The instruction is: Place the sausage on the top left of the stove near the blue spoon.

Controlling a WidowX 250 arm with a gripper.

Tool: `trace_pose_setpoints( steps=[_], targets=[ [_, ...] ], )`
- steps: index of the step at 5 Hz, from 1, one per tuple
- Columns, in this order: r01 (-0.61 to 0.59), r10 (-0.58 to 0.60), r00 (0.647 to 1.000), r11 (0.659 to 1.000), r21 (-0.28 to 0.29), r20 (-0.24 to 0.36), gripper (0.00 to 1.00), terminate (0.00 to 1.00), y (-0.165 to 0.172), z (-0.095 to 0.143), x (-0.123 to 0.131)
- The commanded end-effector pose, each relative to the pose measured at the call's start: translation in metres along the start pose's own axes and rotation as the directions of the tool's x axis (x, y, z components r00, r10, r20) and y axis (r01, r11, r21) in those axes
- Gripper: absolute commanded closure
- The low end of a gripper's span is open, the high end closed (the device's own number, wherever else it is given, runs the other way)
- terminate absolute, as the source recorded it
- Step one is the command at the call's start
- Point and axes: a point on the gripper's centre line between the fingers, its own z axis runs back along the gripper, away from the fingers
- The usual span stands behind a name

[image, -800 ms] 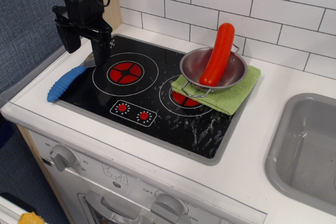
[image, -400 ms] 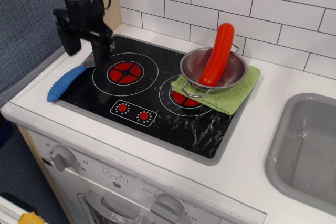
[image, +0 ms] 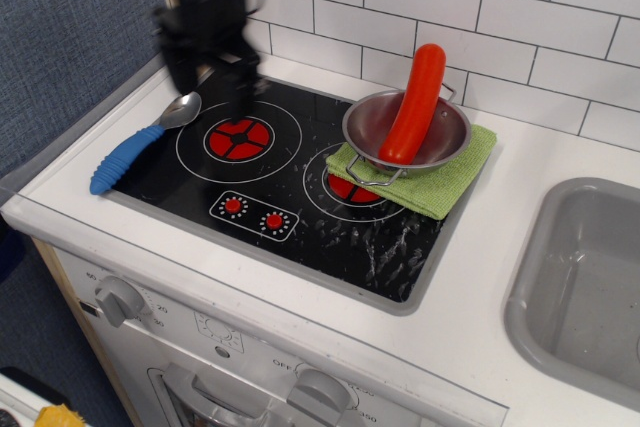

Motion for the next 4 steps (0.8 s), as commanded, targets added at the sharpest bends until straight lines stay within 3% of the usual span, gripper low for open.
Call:
trace_pose_setpoints(
  steps=[1, 2, 4],
  targets=[
    [-0.01, 0.023, 0.994, 0.993, -0.119, 0.108, 0.0, 0.0, -0.068, 0.047, 0.051],
    [-0.06, 0.075, 0.993, 0.986, -0.157, 0.094, 0.0, 0.0, -0.097, 0.034, 0.071],
    [-0.123, 0.125, 0.992, 0.986, -0.113, 0.014, 0.0, 0.0, -0.108, 0.0, 0.079]
  ],
)
